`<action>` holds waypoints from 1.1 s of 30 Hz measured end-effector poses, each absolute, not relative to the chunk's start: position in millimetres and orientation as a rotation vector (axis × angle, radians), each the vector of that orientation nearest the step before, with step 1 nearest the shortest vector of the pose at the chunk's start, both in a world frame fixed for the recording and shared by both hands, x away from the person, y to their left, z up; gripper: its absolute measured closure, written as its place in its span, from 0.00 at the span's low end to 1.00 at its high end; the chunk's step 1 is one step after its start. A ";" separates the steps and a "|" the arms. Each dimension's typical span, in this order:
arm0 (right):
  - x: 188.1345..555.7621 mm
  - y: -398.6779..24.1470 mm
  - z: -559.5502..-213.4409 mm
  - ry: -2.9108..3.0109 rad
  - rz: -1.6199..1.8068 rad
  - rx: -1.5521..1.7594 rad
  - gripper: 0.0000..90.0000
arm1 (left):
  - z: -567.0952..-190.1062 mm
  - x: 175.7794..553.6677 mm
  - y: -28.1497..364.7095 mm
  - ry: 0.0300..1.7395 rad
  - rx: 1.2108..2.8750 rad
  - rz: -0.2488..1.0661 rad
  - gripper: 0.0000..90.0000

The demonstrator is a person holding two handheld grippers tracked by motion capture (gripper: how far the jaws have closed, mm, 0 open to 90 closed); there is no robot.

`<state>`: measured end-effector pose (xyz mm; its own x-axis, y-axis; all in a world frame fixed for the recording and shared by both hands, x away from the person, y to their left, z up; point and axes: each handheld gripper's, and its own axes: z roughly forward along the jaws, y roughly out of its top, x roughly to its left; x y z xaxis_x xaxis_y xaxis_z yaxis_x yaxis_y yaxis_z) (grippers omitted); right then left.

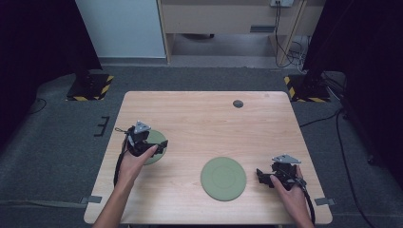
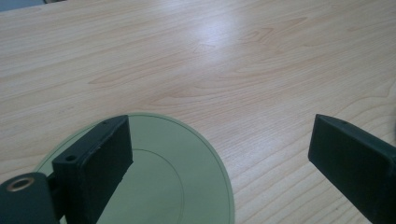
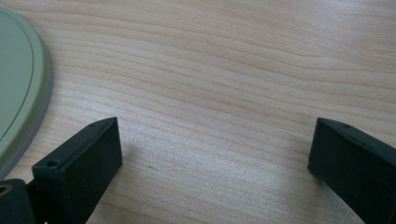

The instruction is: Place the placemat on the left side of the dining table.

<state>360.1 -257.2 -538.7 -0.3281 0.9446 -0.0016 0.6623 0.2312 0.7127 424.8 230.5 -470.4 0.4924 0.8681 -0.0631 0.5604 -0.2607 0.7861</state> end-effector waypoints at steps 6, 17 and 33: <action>360.0 -257.2 -538.7 2.075 0.868 1.476 0.03 | -470.8 417.9 217.4 1.140 1.974 0.485 0.06; 359.8 -257.1 -538.6 2.074 0.866 1.478 0.03 | -475.6 398.9 183.7 1.049 2.043 0.446 0.06; 359.4 -256.8 -538.6 2.075 0.867 1.479 0.03 | -505.3 371.9 146.1 0.985 2.137 0.398 0.04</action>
<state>359.4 -256.8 -538.6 -0.3268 0.9451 0.0015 0.6650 0.2288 0.7109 371.9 146.1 -505.3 0.6576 0.7529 -0.0249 0.5243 -0.4337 0.7328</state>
